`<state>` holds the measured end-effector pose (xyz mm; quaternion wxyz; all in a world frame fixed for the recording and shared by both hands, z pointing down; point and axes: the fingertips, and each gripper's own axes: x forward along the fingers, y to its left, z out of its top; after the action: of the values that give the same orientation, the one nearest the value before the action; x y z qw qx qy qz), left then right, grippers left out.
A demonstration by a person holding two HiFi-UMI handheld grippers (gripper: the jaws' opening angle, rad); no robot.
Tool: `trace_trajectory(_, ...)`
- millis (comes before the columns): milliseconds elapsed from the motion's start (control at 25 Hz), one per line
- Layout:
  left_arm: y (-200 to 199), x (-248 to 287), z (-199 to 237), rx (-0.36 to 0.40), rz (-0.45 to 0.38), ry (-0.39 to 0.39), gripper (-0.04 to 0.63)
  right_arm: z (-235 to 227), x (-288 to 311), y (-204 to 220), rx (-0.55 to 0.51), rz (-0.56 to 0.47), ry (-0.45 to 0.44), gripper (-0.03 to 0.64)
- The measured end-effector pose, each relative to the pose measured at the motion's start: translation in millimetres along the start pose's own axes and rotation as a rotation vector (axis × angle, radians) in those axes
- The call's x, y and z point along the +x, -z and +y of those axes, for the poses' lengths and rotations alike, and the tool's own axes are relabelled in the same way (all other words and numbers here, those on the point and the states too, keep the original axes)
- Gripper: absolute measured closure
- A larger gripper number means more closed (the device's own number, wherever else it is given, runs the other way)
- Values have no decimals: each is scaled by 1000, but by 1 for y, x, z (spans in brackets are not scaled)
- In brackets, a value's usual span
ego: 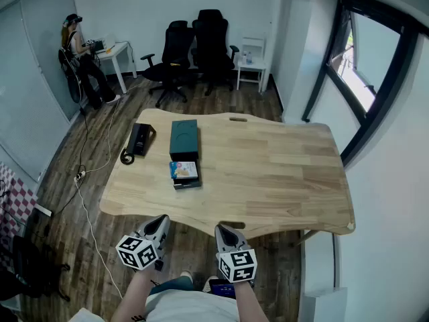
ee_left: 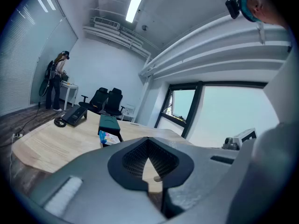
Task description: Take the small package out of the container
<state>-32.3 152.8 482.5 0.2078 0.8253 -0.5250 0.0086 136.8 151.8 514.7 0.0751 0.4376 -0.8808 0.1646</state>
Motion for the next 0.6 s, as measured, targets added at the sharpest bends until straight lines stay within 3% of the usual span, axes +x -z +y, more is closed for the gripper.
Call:
trace_trajectory(360,3,5,0,-45,-13,7,594,-12,-1,3,12,6,33,612)
trace_trajectory(600,-6,12,15,8,-20,-25,594,-23,11,-6,18,-3,62,612)
